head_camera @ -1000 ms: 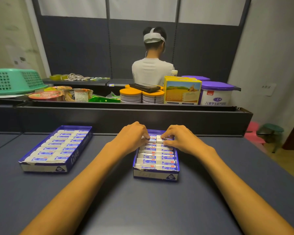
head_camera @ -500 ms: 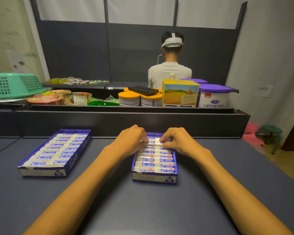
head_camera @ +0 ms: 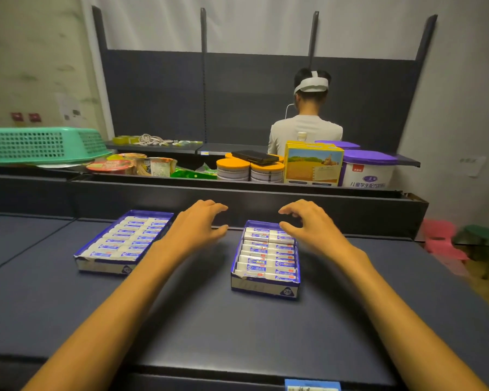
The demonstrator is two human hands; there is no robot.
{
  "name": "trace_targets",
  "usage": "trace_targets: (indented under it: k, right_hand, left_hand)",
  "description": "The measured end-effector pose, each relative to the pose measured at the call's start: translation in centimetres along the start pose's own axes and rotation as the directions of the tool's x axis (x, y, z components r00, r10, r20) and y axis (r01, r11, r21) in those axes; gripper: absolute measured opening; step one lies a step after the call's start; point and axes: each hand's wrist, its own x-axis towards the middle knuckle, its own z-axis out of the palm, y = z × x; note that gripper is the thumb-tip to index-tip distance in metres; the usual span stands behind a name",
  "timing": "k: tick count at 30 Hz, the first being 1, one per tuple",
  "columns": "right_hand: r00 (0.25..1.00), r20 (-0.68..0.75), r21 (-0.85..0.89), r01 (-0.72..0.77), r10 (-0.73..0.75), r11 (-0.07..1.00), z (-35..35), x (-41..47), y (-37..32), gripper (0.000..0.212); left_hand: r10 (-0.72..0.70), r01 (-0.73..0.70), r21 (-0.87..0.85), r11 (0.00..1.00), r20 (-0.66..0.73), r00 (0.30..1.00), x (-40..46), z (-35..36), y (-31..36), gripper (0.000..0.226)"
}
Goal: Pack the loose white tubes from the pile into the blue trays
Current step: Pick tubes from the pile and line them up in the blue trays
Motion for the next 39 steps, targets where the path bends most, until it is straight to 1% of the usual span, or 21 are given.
trace_targets:
  k: [3,6,9,14,16,18,22,28,30,34,39]
  right_hand:
    - [0.998,0.037,-0.027,0.044,-0.043,0.999,1.0,-0.1,-2.0,0.040]
    - [0.990,0.103,-0.022,0.096,-0.094,0.995,2.1,-0.1,-5.2,0.046]
    - [0.975,0.142,-0.015,0.175,-0.171,0.984,3.6,-0.1,-8.8,0.047]
    - [0.948,0.154,-0.022,0.285,-0.279,0.958,6.8,0.3,-15.5,0.046]
    - [0.937,0.148,-0.011,0.321,-0.316,0.947,8.6,0.4,-19.1,0.047]
    - [0.920,0.159,0.022,0.360,-0.359,0.933,10.9,0.3,-23.4,0.047]
    - [0.867,0.168,0.073,0.463,-0.469,0.883,15.9,0.1,-33.1,0.046]
    - [0.825,0.185,0.089,0.527,-0.534,0.845,22.5,0.1,-47.2,0.047]
    - [0.811,0.208,0.087,0.541,-0.546,0.837,24.0,0.5,-51.0,0.048]
    - [0.787,0.202,0.089,0.578,-0.583,0.811,27.3,1.9,-58.0,0.047]
    - [0.746,0.224,0.114,0.619,-0.627,0.777,32.4,3.8,-64.9,0.048]
  left_hand:
    - [-0.056,0.055,0.021,0.998,0.018,0.998,-2.3,-1.1,-1.3,0.057]
    - [-0.110,0.108,0.047,0.993,0.042,0.993,-5.2,-2.4,-2.9,0.057]
    - [-0.159,0.159,0.069,0.985,-0.006,0.987,-8.2,-4.1,-5.2,0.055]
    - [-0.231,0.238,0.128,0.963,-0.066,0.971,-13.6,-7.7,-10.1,0.055]
    - [-0.266,0.275,0.148,0.950,-0.079,0.961,-16.5,-9.3,-12.8,0.055]
    - [-0.309,0.320,0.202,0.926,-0.081,0.947,-19.7,-11.2,-15.8,0.055]
    - [-0.365,0.376,0.246,0.894,-0.088,0.927,-26.2,-15.4,-22.7,0.055]
    - [-0.409,0.419,0.308,0.854,-0.100,0.907,-34.8,-21.1,-32.6,0.055]
    - [-0.427,0.437,0.320,0.841,-0.105,0.898,-37.1,-22.8,-35.4,0.055]
    - [-0.470,0.487,0.324,0.811,-0.135,0.872,-40.9,-25.5,-40.7,0.056]
    - [-0.518,0.536,0.328,0.778,-0.148,0.843,-43.8,-27.3,-47.6,0.055]
